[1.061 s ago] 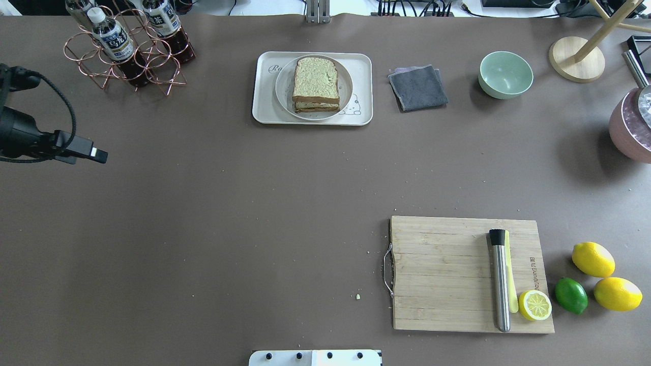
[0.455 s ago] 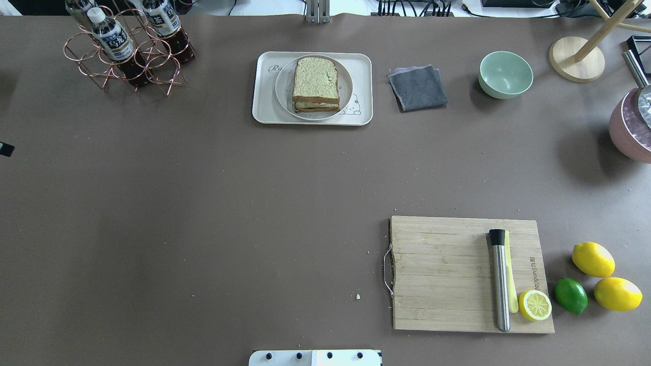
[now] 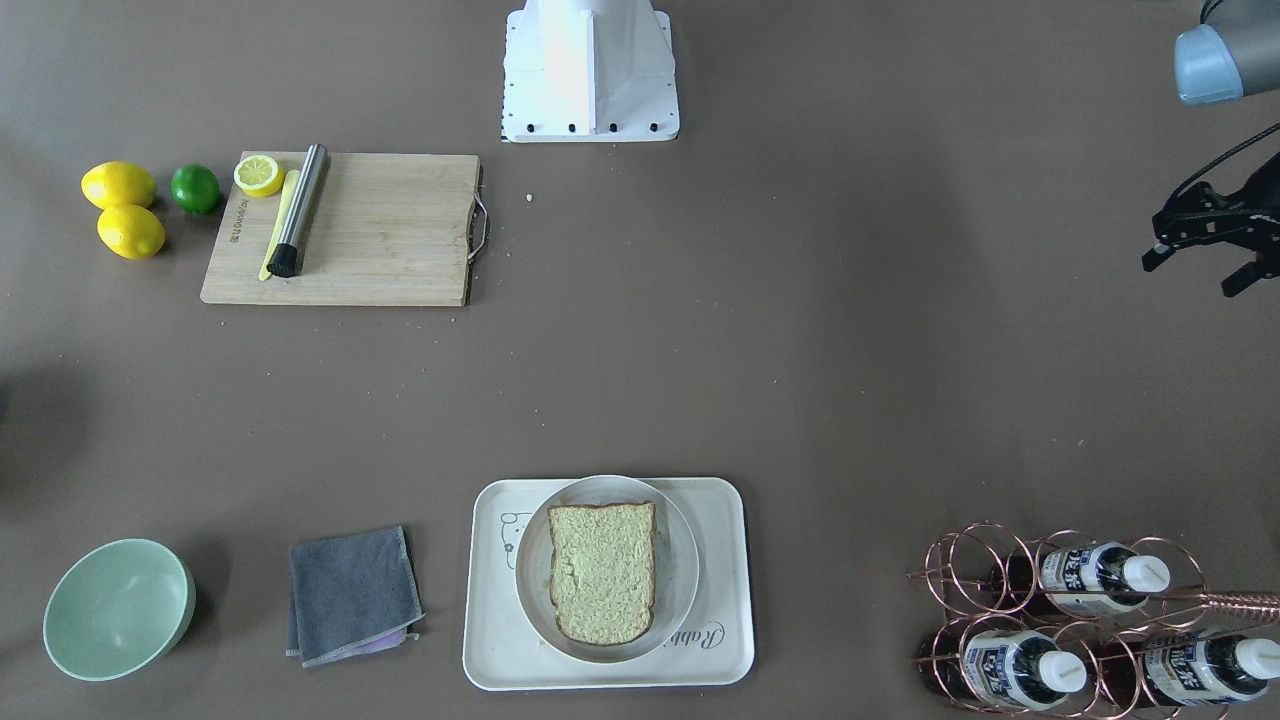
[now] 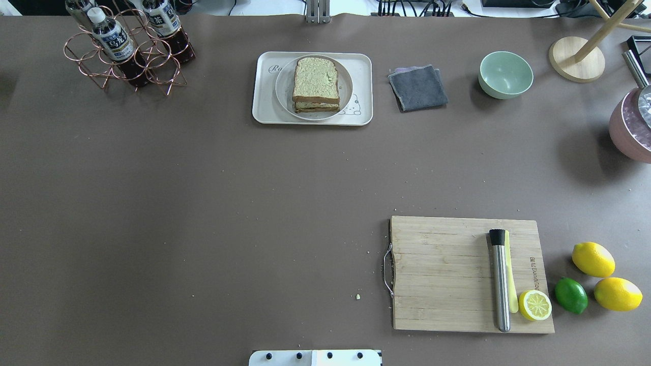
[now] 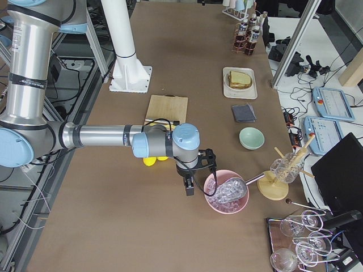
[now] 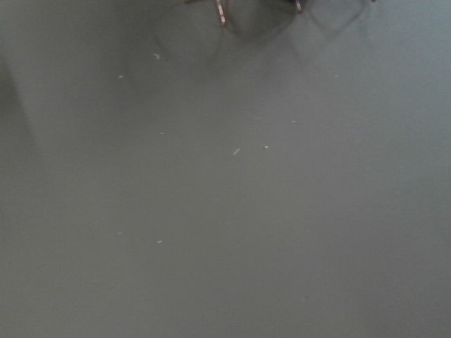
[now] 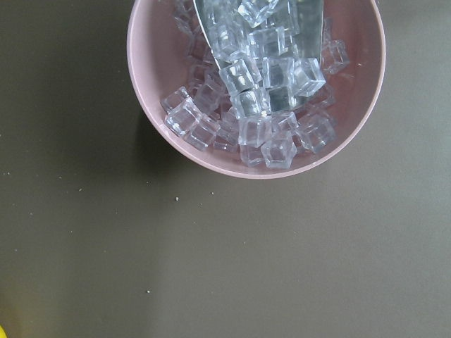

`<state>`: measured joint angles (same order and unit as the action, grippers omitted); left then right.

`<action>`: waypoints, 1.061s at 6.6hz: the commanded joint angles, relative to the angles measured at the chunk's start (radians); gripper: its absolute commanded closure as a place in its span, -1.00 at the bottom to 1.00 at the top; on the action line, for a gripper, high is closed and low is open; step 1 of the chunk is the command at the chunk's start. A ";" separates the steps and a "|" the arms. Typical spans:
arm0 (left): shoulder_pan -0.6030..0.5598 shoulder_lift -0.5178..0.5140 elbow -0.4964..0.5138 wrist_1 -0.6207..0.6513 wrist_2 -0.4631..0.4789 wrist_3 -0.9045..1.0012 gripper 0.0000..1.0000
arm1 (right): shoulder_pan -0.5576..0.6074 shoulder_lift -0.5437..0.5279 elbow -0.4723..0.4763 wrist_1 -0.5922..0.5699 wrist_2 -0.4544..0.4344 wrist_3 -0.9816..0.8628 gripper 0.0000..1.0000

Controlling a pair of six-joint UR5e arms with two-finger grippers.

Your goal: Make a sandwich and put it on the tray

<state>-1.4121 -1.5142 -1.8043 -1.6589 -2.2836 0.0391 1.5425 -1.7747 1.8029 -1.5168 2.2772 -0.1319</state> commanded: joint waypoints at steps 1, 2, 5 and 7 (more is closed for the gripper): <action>-0.106 0.006 -0.006 0.173 -0.010 0.162 -0.95 | 0.002 0.007 -0.005 0.006 0.011 -0.012 -1.00; -0.170 0.006 -0.027 0.259 -0.031 0.261 -0.95 | 0.008 0.008 0.004 0.006 0.013 -0.037 -1.00; -0.174 0.071 -0.026 0.269 -0.065 0.274 -0.95 | 0.038 0.003 -0.003 0.000 0.013 -0.071 -1.00; -0.177 0.069 0.002 0.263 -0.065 0.277 -0.95 | 0.038 0.000 -0.002 -0.002 0.027 -0.069 -1.00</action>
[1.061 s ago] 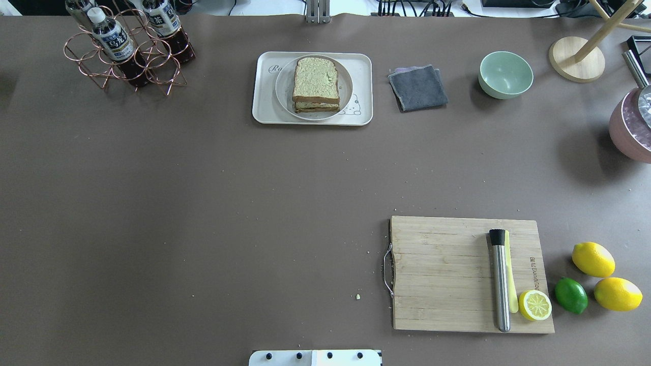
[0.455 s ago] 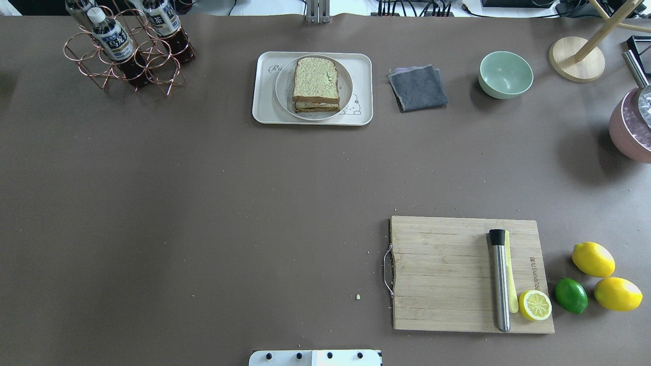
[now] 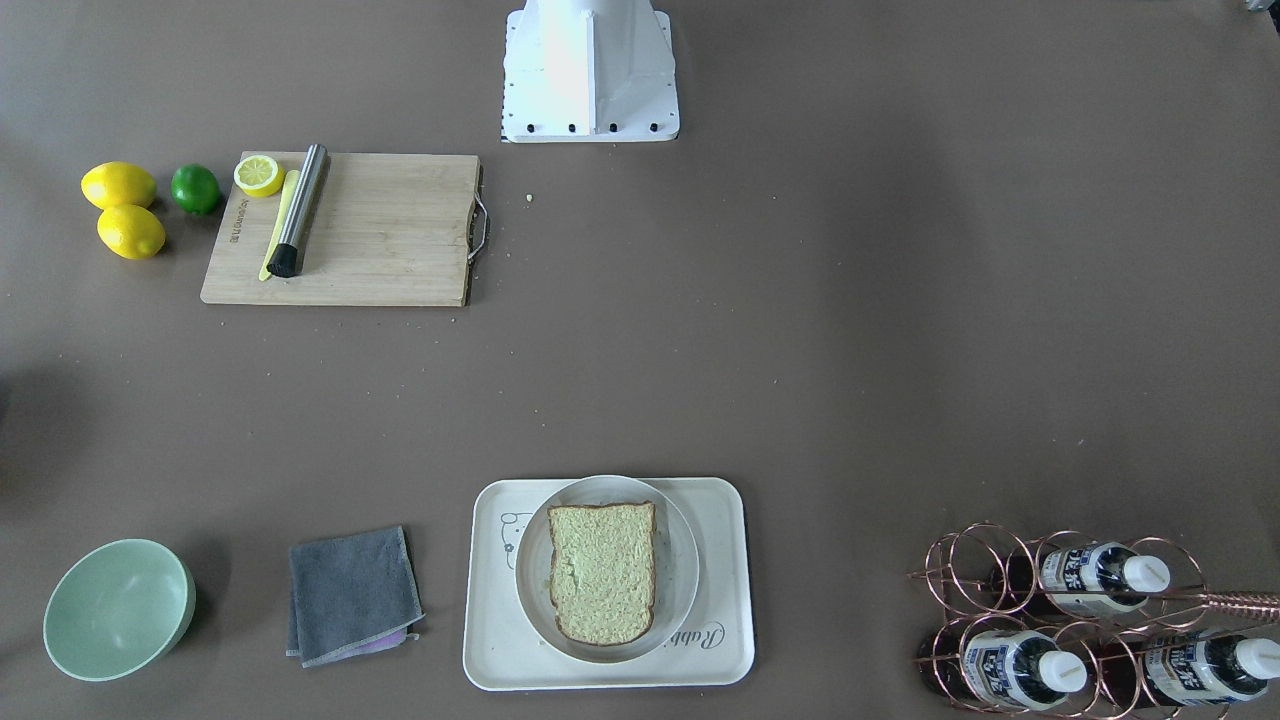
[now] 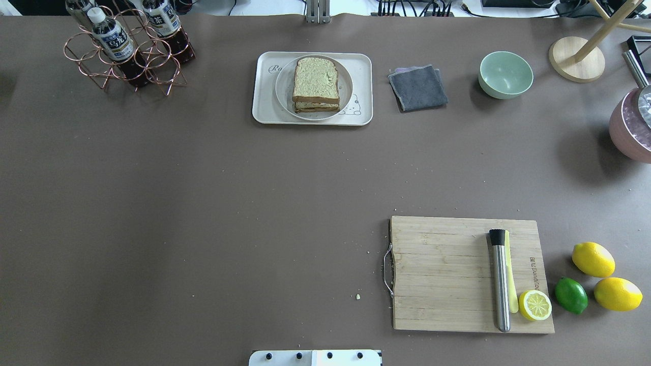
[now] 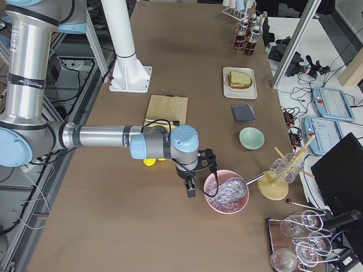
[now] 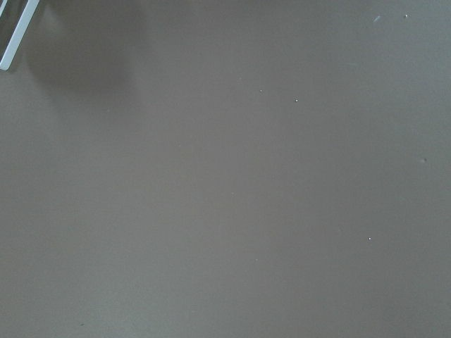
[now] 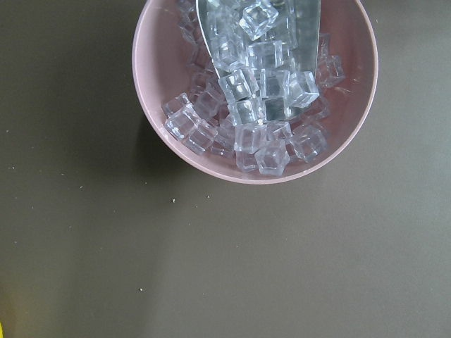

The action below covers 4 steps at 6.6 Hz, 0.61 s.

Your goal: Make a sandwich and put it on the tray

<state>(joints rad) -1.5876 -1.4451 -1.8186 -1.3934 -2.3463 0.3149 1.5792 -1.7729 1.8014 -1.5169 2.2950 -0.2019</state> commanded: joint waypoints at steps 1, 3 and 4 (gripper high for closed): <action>-0.023 0.003 0.012 -0.001 -0.005 0.006 -0.95 | 0.010 -0.009 0.009 -0.002 0.027 0.001 -1.00; -0.087 0.029 -0.007 -0.001 -0.005 0.000 -0.95 | 0.021 -0.010 -0.008 0.000 0.034 -0.001 -1.00; -0.106 0.066 -0.049 -0.003 -0.007 0.000 -0.95 | 0.021 -0.003 -0.019 0.003 0.032 -0.002 -1.00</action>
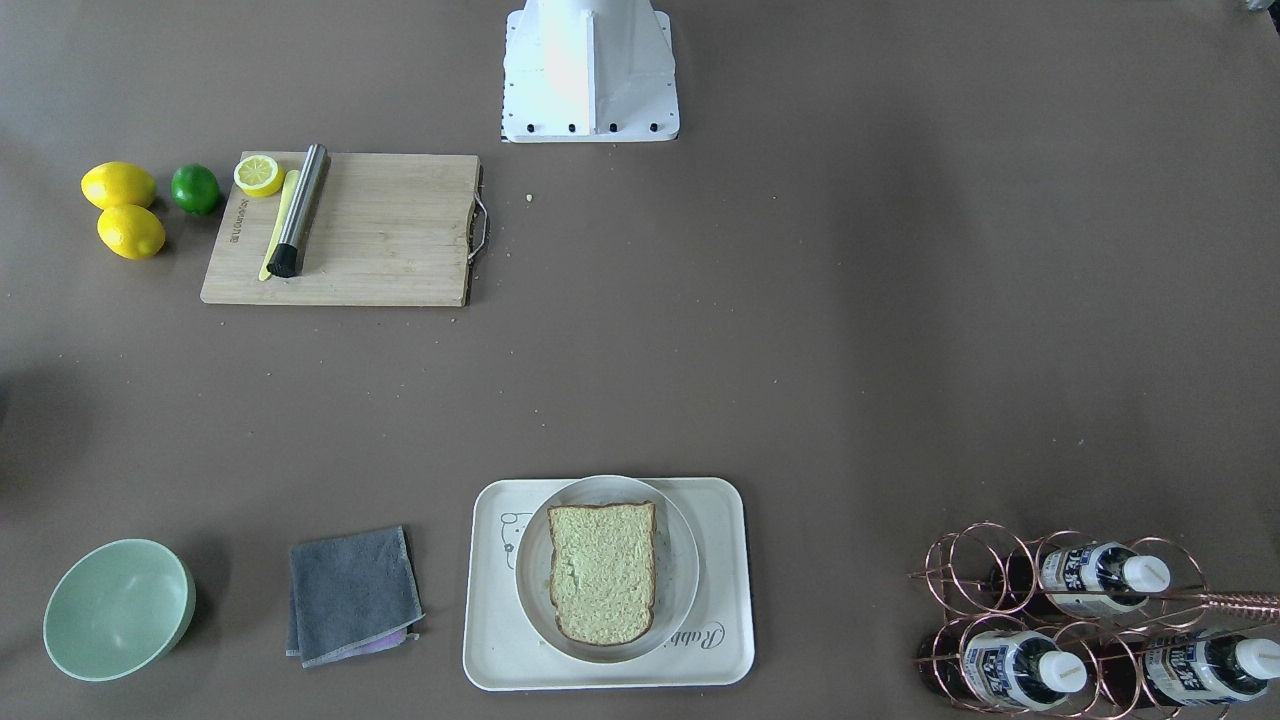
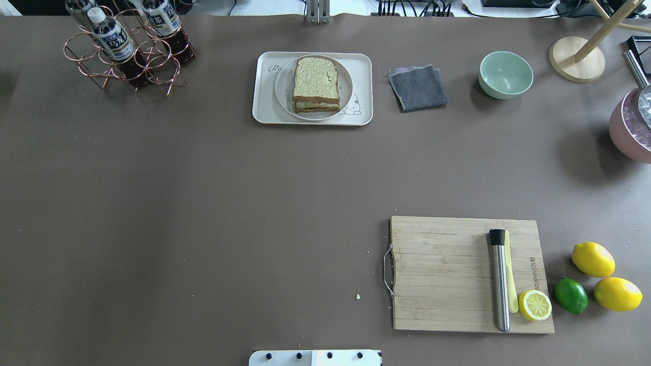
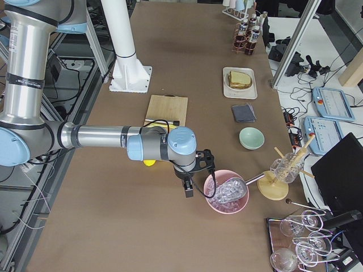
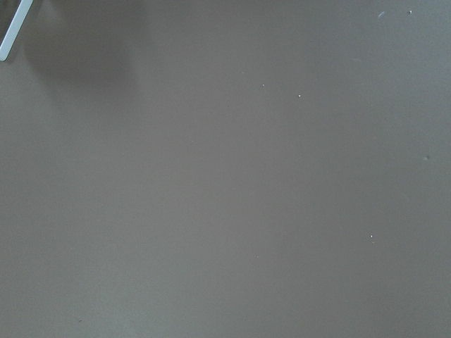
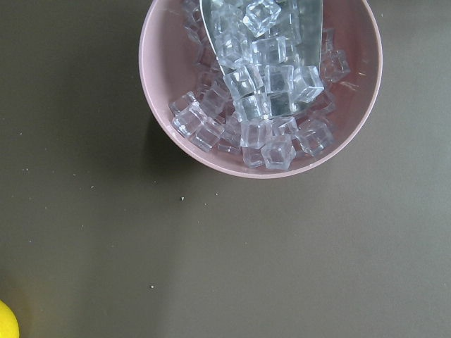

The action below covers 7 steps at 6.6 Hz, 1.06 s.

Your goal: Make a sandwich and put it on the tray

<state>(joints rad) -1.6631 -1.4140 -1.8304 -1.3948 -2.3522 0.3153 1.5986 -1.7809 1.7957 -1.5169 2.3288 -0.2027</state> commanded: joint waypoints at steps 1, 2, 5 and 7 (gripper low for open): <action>-0.035 0.052 -0.090 0.008 0.004 -0.002 -0.95 | 0.001 0.000 0.000 0.006 0.010 0.003 -1.00; -0.032 0.049 -0.079 0.005 0.001 -0.001 -0.95 | 0.001 0.006 -0.007 0.007 0.017 0.005 -1.00; -0.030 0.067 -0.092 -0.009 0.002 -0.001 -0.95 | 0.018 -0.011 0.001 0.003 0.081 0.012 -1.00; -0.002 0.034 -0.103 -0.015 -0.001 0.005 -0.95 | 0.081 -0.018 0.001 0.009 0.064 -0.020 -1.00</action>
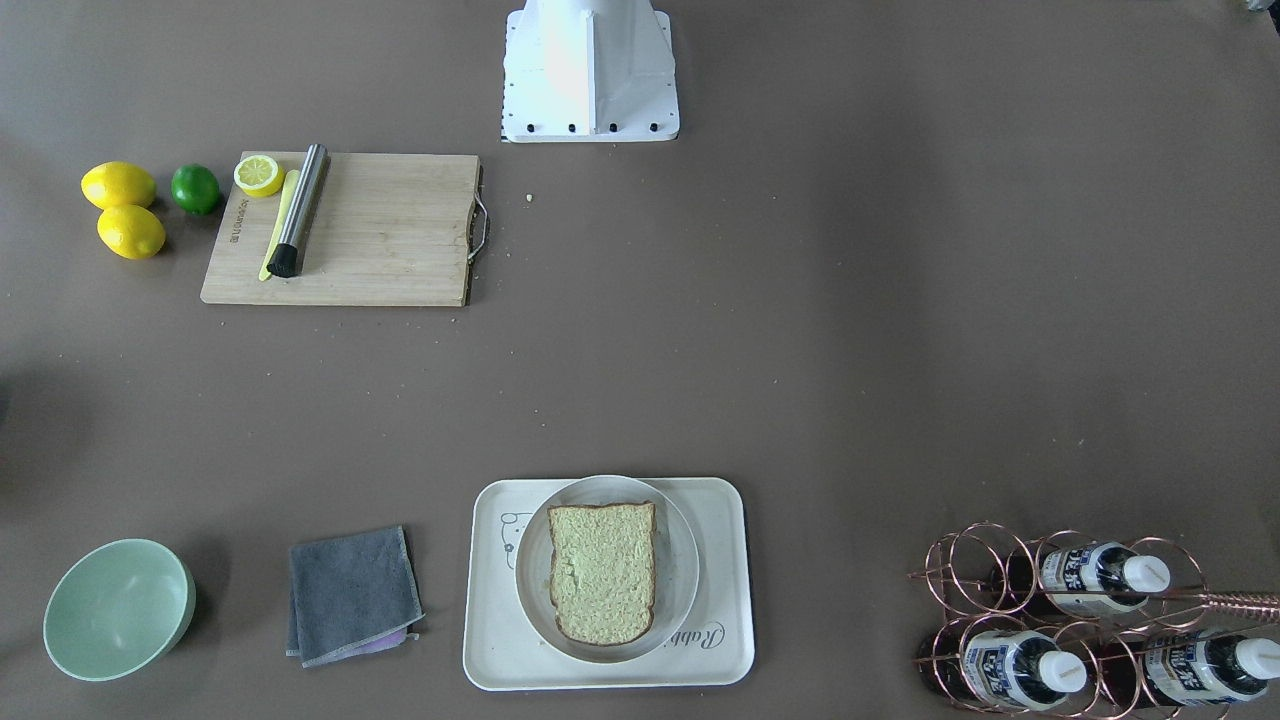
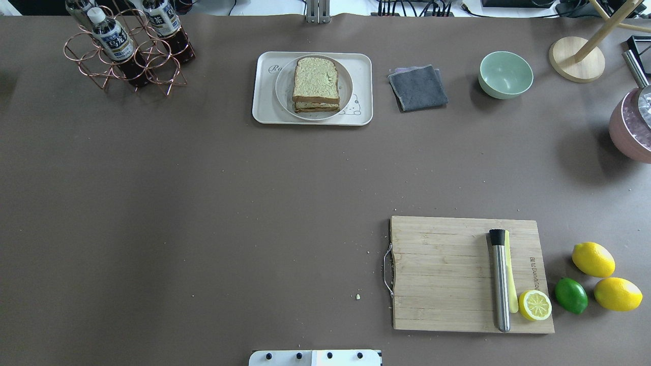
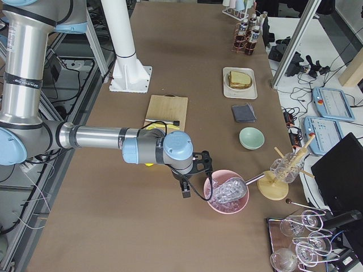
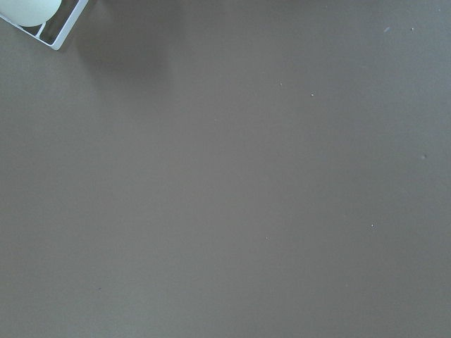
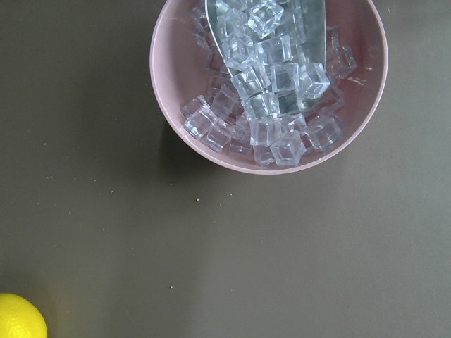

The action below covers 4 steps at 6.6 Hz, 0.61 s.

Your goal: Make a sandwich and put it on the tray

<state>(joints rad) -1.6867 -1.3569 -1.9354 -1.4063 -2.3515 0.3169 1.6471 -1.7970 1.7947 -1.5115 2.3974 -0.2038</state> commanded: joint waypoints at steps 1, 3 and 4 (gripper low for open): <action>0.027 -0.027 -0.003 -0.016 -0.002 -0.002 -0.95 | 0.034 -0.001 0.002 0.001 -0.051 -0.023 -1.00; 0.025 -0.021 -0.019 -0.031 -0.069 -0.002 -0.95 | 0.059 -0.011 0.023 -0.007 -0.084 -0.023 -1.00; 0.027 -0.031 0.016 -0.028 -0.060 -0.001 -0.95 | 0.056 -0.024 0.017 -0.006 -0.084 -0.025 -1.00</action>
<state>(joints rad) -1.6612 -1.3837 -1.9415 -1.4340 -2.3994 0.3149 1.7021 -1.8061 1.8142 -1.5173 2.3210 -0.2271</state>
